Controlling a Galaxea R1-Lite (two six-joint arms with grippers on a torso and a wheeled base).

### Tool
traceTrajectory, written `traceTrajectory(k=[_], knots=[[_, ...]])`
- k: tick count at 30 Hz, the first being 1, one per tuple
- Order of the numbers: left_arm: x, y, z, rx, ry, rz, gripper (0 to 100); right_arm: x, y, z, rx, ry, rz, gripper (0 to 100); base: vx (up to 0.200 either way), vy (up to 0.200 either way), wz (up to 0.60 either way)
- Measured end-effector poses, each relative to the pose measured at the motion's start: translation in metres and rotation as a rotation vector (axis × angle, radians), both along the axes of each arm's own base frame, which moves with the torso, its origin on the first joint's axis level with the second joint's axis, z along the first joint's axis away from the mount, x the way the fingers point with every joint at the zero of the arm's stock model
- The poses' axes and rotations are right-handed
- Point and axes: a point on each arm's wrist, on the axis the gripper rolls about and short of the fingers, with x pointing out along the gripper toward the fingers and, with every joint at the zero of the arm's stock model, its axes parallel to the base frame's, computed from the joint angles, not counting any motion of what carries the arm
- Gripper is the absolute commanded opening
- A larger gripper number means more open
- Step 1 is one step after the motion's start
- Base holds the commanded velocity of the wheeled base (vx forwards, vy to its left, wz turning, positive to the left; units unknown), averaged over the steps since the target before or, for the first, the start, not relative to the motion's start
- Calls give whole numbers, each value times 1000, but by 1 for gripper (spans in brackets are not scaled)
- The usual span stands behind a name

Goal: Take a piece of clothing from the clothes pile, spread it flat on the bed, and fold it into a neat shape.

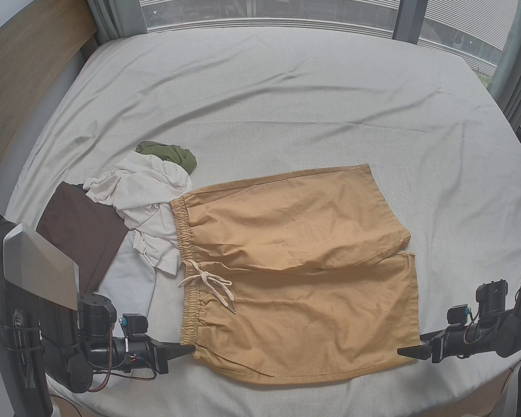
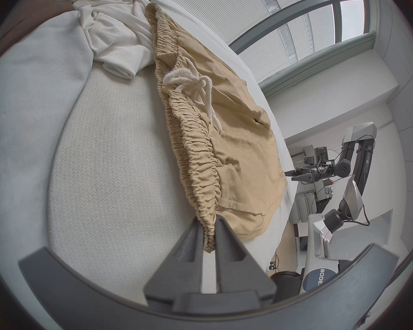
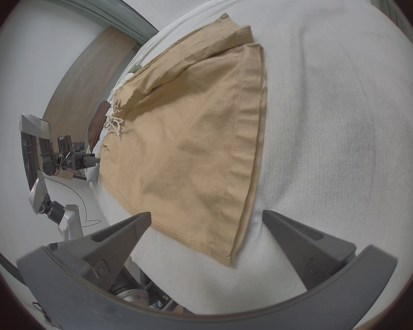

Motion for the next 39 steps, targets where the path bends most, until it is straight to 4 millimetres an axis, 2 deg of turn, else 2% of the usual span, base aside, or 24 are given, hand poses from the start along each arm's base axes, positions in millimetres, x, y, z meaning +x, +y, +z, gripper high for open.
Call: traceTrajectory(k=[14,15,39], knots=[[0,0,-1,0,2,-2,0,-3,3,-3,3,49,17,100,0,0,0],[0,-1,-1,0,3,-3,0,-3,3,-3,3,48,17,0,0,0,0],[-2,-1,-1,-5,13,-12,0,-3,3,-6,3,65,18,0,0,0,0]])
